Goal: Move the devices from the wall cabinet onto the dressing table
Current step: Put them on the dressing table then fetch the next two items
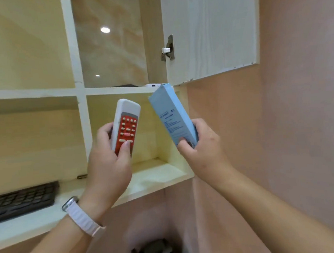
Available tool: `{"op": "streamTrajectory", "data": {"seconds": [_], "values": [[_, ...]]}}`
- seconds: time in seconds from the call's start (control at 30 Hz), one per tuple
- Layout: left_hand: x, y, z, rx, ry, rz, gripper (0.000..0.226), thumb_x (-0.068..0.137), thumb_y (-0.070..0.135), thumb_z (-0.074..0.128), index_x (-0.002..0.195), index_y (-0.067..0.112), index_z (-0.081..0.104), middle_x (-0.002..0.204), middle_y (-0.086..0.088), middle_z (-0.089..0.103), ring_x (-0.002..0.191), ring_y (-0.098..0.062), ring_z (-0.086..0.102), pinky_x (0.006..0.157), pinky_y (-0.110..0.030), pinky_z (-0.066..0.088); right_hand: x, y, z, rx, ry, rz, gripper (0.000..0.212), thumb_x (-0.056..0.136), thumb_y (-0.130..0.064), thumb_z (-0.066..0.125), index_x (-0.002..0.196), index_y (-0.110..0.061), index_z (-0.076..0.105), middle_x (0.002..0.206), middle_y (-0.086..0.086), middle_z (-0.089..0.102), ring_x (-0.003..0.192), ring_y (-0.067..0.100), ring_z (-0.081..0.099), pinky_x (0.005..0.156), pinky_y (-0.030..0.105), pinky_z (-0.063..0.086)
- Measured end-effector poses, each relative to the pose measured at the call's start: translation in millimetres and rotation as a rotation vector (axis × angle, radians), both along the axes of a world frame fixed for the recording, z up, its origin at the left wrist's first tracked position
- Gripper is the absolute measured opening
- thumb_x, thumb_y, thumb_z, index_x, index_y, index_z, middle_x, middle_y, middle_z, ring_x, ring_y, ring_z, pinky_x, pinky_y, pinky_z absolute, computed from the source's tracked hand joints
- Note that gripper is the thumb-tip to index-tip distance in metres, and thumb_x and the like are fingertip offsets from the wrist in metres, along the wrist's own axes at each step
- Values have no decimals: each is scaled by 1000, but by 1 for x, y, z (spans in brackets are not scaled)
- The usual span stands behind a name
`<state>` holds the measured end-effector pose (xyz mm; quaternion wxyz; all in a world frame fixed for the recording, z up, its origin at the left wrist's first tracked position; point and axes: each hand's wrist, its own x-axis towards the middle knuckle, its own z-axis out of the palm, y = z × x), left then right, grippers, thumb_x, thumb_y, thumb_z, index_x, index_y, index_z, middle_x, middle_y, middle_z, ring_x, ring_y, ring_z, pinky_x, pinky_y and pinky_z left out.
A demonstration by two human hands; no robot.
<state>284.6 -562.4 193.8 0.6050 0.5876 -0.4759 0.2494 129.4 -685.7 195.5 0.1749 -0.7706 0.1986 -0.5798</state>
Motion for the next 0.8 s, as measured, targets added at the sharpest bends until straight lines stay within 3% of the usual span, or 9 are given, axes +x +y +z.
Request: {"op": "streamTrajectory", "data": {"seconds": [0.1,0.2,0.3,0.43,0.53,0.7,0.8], "values": [[3,10,-24,-2,239,-236,34,95,12,58,122,27,45,103,22,59,88,7,62,79,-35,56,0,24,-11,129,5,-18,16,84,-21,59,99,-25,53,89,-3,62,81,18,62,67,40,55],[11,22,-49,27,434,-431,35,96,8,57,119,28,40,106,8,67,95,-7,68,87,-40,56,2,54,-29,244,-11,-16,13,88,-18,61,99,-21,55,88,-7,64,77,10,62,59,22,50],[15,35,-75,45,555,-551,35,96,8,56,123,25,40,111,0,70,101,-18,69,90,-45,55,2,88,-50,309,-31,-39,11,89,-16,62,98,-21,57,88,-11,65,74,1,62,55,12,47],[11,54,-111,60,617,-661,37,96,7,56,122,29,42,108,9,67,97,-11,69,87,-40,56,-7,129,-81,371,-19,-118,12,88,-17,63,97,-23,58,90,-9,68,78,4,65,63,21,52],[4,68,-138,104,695,-758,37,96,5,57,115,35,48,112,3,68,102,-17,69,91,-49,54,-17,153,-107,456,-14,-192,11,89,-17,63,96,-23,57,94,-4,69,84,11,67,68,29,55],[-18,86,-170,190,795,-907,38,96,5,56,111,40,51,111,3,69,99,-26,71,89,-48,55,-44,192,-147,611,-56,-321,11,89,-14,62,93,-23,58,95,-3,70,84,11,69,67,24,56],[-44,89,-185,269,847,-1007,33,97,5,54,120,29,51,109,2,70,92,-25,73,81,-40,57,-73,215,-164,692,-111,-390,9,89,-14,63,94,-22,60,95,-2,71,86,14,71,79,43,59]]}}
